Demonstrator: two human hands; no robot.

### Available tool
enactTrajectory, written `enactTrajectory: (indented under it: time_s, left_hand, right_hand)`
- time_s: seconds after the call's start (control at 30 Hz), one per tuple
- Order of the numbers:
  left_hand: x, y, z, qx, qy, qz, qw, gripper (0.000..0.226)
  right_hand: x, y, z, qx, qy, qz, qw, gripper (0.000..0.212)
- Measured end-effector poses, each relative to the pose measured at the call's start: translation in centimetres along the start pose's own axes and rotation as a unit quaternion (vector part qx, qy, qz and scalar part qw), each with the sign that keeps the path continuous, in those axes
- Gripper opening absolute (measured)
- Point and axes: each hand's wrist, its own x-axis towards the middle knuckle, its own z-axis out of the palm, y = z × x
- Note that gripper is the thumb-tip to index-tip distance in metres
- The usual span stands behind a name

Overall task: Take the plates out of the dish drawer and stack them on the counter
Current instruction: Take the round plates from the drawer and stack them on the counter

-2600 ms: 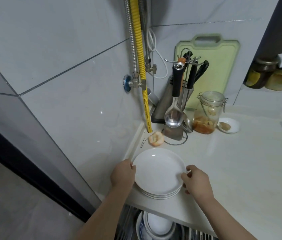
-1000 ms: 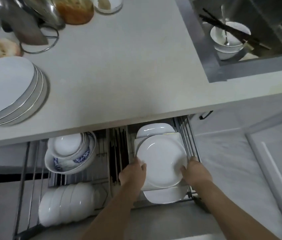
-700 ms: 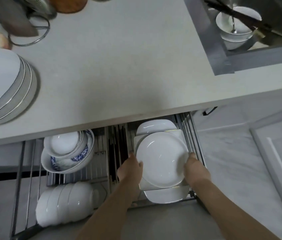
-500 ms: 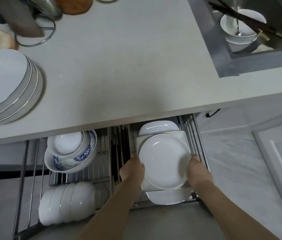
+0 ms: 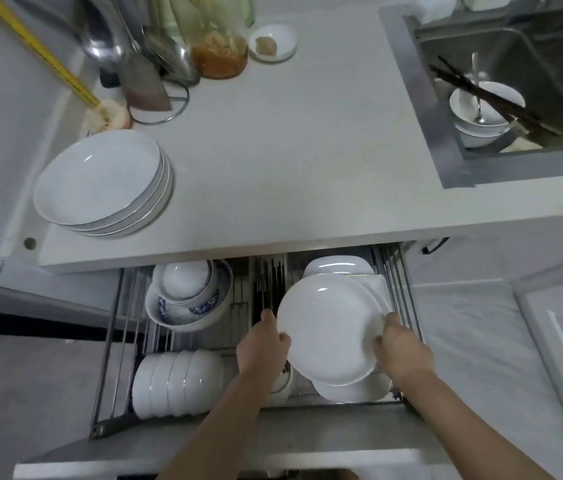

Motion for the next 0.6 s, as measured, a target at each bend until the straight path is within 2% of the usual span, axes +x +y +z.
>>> enactTrajectory:
  time_s: [0.2,0.43,0.6]
  left_hand:
    - [-3.8,-1.8,-3.8,-0.049,0.008,-0.007,0.999,0.016]
    - [-7.0,-4.5,-8.1,-0.103,0.071,-0.019,0.992,0.007]
    - [-8.7,-6.7,-12.1,-0.12,0.12,-0.017,0.985,0.017]
  right_hand:
    - [-4.7,-1.9,-1.9,0.01,0.012,-0.051,0.999,0.023]
    - [-9.3,-4.9,-4.0,0.043,0.025,-0.11,0.993,0.022]
    - [-11.2,-8.6,-6.3,0.051,0.039,-0.155,0.986,0.021]
